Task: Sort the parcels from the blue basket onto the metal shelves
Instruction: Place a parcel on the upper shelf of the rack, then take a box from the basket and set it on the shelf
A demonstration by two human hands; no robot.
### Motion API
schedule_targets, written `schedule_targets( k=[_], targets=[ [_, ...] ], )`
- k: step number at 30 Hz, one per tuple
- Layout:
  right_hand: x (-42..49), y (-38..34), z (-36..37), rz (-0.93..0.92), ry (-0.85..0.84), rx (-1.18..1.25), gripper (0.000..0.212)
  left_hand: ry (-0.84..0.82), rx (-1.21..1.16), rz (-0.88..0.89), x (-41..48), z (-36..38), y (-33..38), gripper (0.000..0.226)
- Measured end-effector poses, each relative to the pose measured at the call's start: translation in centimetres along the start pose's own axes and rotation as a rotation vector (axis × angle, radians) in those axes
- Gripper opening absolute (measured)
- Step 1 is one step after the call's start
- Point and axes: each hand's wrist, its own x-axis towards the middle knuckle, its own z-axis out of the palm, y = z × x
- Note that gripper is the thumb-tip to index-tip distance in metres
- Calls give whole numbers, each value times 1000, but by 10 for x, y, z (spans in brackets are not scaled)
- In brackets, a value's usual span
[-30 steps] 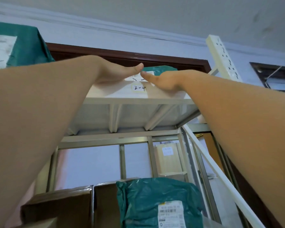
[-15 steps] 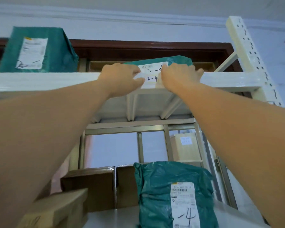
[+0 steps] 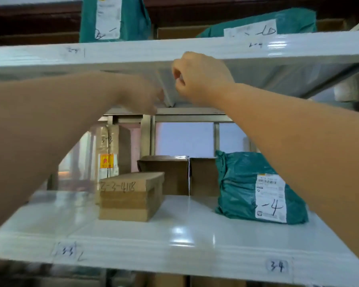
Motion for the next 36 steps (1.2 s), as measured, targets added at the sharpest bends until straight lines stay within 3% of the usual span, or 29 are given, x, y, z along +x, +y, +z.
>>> schedule_targets(
  k=[4, 9, 15, 20, 29, 33, 36],
  targets=[
    [-5, -73, 14, -81, -276, 57, 29, -242, 308, -50, -49, 39, -53, 37],
    [-15, -204, 62, -278, -633, 210, 32, -394, 223, -63, -129, 98, -109, 40],
    [-28, -378, 102, -439, -804, 393, 39, -609, 115, -139, -250, 196, -168, 37],
    [-60, -494, 116, -580, -916, 508, 28, -874, 48, -145, -349, 238, -214, 44],
    [-101, -640, 142, -845, -1033, 582, 40, -1313, -81, -553, -511, 320, -278, 40],
    [-121, -695, 175, -883, -1102, 682, 39, -1531, -195, -769, -549, 350, -288, 52],
    [-137, -735, 209, -952, -1167, 736, 36, -1573, -355, -968, -570, 381, -294, 49]
  ],
)
